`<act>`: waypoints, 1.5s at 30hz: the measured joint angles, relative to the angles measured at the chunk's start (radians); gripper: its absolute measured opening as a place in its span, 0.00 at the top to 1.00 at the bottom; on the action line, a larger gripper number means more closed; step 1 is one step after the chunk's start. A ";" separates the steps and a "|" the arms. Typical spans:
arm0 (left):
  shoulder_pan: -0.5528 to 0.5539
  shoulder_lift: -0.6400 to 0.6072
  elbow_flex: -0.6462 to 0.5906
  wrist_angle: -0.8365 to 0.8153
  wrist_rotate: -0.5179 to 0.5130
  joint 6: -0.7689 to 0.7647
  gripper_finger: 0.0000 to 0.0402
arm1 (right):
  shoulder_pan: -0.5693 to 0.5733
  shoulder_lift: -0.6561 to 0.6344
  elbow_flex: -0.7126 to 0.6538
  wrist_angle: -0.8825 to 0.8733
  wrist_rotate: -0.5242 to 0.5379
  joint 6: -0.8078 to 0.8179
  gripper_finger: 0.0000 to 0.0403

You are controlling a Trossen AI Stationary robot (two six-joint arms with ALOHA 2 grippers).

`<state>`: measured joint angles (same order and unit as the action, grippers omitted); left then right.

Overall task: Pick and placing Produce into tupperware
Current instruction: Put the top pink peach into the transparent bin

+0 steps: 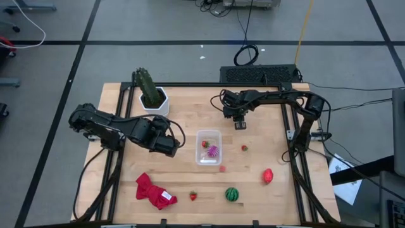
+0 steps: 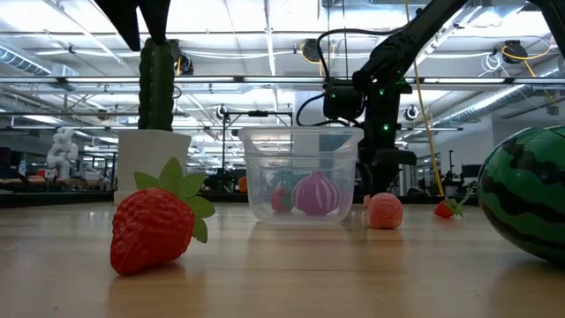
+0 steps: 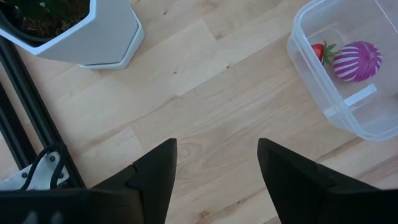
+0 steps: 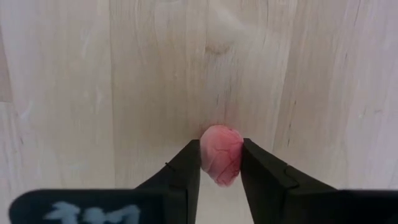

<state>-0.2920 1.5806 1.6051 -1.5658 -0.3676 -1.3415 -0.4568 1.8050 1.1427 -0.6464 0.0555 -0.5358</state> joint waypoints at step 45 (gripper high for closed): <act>0.079 -0.382 -0.378 -0.003 0.109 -0.085 0.43 | 0.612 0.000 0.633 -0.458 0.127 0.054 0.79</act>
<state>-0.2128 1.1983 1.2274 -1.5691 -0.2584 -1.4260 0.1556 1.8053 1.7756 -1.1045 0.1827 -0.4815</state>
